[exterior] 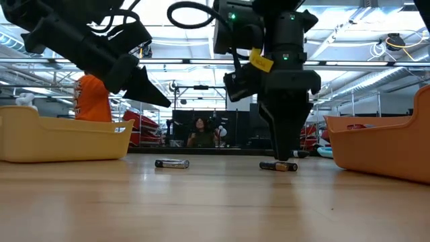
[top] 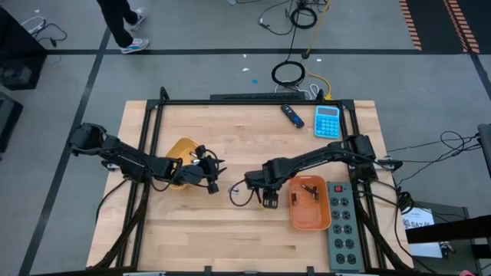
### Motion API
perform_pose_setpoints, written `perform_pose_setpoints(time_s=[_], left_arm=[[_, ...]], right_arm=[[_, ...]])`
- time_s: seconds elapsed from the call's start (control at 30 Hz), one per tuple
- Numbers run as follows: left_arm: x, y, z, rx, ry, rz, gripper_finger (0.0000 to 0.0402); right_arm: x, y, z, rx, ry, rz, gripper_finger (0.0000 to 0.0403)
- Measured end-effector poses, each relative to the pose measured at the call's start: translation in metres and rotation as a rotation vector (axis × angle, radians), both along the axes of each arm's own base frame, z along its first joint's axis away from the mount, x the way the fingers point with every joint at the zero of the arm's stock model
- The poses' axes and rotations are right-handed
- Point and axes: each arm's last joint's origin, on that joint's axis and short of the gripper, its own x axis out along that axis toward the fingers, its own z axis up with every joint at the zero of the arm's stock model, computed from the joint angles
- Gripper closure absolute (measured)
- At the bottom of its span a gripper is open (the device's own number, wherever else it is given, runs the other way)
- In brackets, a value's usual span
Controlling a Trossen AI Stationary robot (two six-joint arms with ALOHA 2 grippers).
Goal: Sort batteries
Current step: Put the black battery into the orange bin
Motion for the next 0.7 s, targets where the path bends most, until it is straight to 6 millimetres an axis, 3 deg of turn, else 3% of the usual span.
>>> perform_pose_setpoints(time_s=[0.43, 0.7], left_arm=[[0.000, 0.000, 0.000, 0.000, 0.001, 0.001, 0.0263], [0.000, 0.000, 0.000, 0.000, 0.002, 0.001, 0.0263]], right_arm=[[0.002, 0.001, -0.016, -0.007, 0.045, -0.026, 0.0194], [0.003, 0.001, -0.023, -0.008, 0.063, -0.001, 0.0262]])
